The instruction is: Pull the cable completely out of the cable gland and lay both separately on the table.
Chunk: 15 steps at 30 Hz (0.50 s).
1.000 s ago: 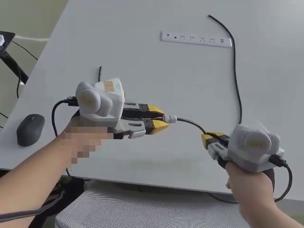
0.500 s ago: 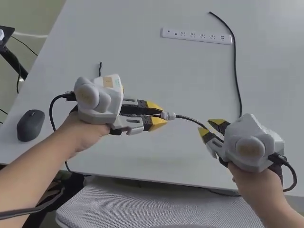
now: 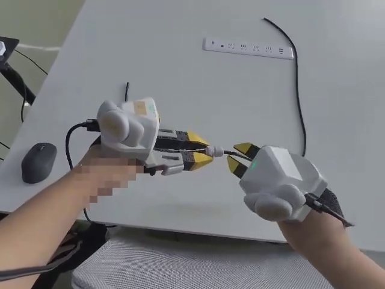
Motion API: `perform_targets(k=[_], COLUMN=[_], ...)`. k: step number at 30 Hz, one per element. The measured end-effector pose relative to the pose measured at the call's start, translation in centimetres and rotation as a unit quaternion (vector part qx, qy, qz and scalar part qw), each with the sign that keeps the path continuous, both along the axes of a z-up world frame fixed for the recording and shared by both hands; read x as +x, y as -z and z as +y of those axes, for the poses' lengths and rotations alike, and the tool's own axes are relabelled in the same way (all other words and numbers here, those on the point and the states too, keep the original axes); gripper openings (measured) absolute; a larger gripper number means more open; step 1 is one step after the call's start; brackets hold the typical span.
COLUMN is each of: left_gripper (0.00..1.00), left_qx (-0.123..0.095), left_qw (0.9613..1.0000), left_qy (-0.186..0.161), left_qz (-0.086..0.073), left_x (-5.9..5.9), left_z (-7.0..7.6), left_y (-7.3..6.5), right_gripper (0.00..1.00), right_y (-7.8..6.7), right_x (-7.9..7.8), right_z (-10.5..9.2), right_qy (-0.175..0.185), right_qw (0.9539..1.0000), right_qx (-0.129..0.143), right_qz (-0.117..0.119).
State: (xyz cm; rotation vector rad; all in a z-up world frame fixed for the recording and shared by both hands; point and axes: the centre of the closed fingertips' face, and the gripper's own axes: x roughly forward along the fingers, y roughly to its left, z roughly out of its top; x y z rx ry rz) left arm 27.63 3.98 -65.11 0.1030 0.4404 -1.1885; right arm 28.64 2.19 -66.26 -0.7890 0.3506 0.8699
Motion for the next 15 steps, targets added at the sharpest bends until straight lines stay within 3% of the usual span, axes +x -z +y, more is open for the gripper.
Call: perform_targets(k=[8, 15], left_gripper=[0.15, 0.15], left_qx=[0.000, -0.001], left_qw=[1.0000, 1.0000], left_qy=[0.003, 0.005], left_qz=[-0.002, -0.007], left_x=[0.18, 0.20], left_z=[-0.01, -0.23], left_y=[-0.09, -0.26], right_gripper=[0.02, 0.01], right_y=[0.08, -0.08], right_x=[0.02, 0.23], right_z=[0.18, -0.18], right_qy=[-0.003, 0.017], right_qw=[1.0000, 0.9996], right_qx=[-0.008, 0.017], right_qz=[-0.004, 0.013])
